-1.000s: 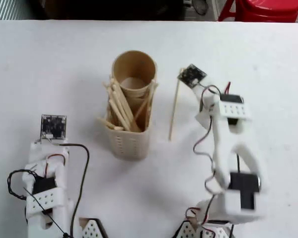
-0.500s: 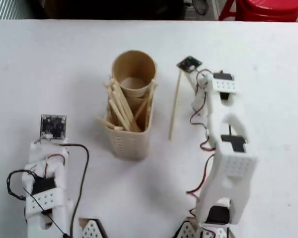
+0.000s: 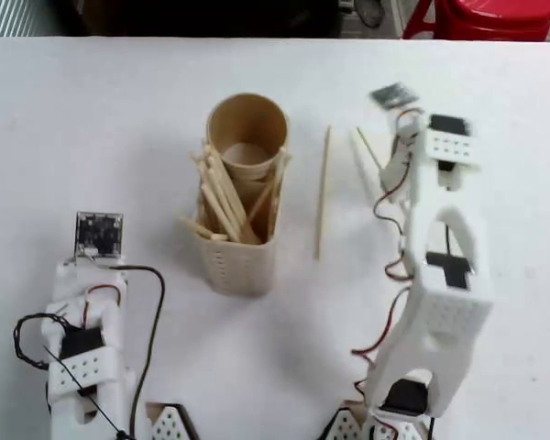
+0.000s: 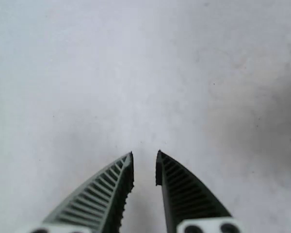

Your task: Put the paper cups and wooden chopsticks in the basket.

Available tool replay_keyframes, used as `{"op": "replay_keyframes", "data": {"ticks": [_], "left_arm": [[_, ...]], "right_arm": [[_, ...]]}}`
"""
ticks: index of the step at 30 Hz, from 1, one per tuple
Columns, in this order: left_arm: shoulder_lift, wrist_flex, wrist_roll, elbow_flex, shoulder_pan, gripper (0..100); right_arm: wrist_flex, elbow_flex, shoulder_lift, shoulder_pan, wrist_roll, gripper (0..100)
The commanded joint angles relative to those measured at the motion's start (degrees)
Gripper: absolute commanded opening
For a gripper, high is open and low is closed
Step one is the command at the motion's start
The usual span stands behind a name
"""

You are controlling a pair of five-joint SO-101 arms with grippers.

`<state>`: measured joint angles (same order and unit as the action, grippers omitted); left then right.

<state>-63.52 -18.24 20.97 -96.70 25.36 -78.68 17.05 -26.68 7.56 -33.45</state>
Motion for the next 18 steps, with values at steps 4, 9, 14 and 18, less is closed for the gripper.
{"op": "replay_keyframes", "data": {"ticks": [4, 9, 14, 18], "left_arm": [[-0.92, -0.09, 0.7, 0.09, 0.48, 10], [-0.92, -0.09, 0.7, 0.09, 0.48, 10], [-0.92, -0.09, 0.7, 0.09, 0.48, 10], [-0.92, -0.09, 0.7, 0.09, 0.48, 10]], "right_arm": [[-1.36, -10.81, 28.0, 1.98, 7.3, 1.7], [4.7, -27.6, 55.87, -2.07, 11.16, 1.7], [12.18, -40.62, 81.8, -12.0, 15.56, 1.7], [19.47, -46.59, 93.76, -21.58, 19.34, 1.7]]}}
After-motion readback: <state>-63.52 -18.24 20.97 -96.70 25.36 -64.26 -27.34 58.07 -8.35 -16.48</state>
